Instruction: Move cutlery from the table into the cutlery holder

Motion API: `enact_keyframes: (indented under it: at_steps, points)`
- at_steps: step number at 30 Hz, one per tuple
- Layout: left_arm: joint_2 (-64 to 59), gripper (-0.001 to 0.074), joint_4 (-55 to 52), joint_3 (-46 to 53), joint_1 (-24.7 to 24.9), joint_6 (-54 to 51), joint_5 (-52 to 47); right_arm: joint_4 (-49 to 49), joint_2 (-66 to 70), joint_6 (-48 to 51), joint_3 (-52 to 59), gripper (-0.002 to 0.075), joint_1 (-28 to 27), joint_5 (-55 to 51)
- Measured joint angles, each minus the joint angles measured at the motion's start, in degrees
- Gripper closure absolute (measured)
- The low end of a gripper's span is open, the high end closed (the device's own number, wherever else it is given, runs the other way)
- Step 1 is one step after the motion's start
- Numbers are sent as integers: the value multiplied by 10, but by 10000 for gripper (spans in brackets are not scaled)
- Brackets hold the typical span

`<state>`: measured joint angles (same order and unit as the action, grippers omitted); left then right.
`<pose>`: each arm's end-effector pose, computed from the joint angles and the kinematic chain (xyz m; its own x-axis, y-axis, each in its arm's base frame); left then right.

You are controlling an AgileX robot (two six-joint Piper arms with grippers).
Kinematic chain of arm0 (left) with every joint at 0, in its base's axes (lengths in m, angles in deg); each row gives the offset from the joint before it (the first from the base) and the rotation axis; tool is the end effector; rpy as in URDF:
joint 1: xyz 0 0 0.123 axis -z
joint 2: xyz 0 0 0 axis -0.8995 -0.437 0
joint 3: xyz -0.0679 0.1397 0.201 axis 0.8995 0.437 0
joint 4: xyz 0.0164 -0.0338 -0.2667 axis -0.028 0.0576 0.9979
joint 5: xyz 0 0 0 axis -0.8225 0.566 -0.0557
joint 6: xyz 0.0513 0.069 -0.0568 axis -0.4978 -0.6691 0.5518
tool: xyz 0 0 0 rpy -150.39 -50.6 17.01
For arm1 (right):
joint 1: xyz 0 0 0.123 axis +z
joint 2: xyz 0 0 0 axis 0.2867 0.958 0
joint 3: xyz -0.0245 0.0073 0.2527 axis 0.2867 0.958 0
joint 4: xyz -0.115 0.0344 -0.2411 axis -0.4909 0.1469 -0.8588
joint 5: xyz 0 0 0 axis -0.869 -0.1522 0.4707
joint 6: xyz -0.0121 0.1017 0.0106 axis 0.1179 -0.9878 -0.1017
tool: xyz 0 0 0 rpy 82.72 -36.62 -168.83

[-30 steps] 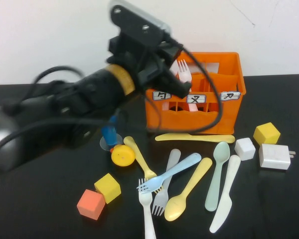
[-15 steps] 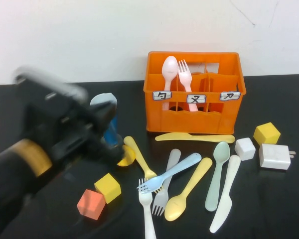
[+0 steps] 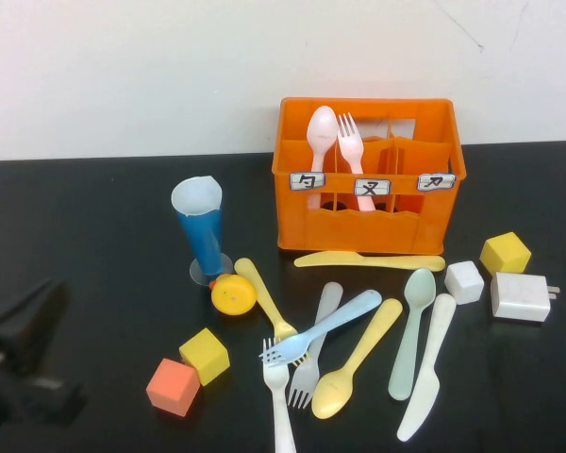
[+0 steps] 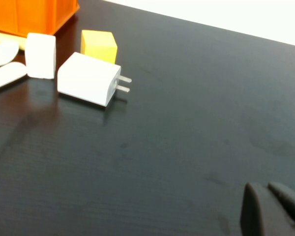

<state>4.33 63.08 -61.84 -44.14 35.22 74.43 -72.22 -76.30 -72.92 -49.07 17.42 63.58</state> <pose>0.1808 -0.0643 0.2310 -0.1315 -0.1694 -0.9767 0.3090 0.9292 -0.2028 0.1139 -0.0019 0.1727 -0.2583 -0.2392 -0.9360 -0.0441 0.9708 -0.2359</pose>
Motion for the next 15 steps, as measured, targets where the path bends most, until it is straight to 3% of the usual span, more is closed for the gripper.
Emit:
enact_keyframes:
  at_steps: [5,11,15]
  points:
    - [107,735,15,9,-50,-13,-115,0,0,0,0,729,0,0]
    - [229,735,-3,10,-156,-26,-305,0,0,0,0,729,0,0]
    - [292,735,-5,19,-218,-27,-340,0,0,0,0,729,0,0]
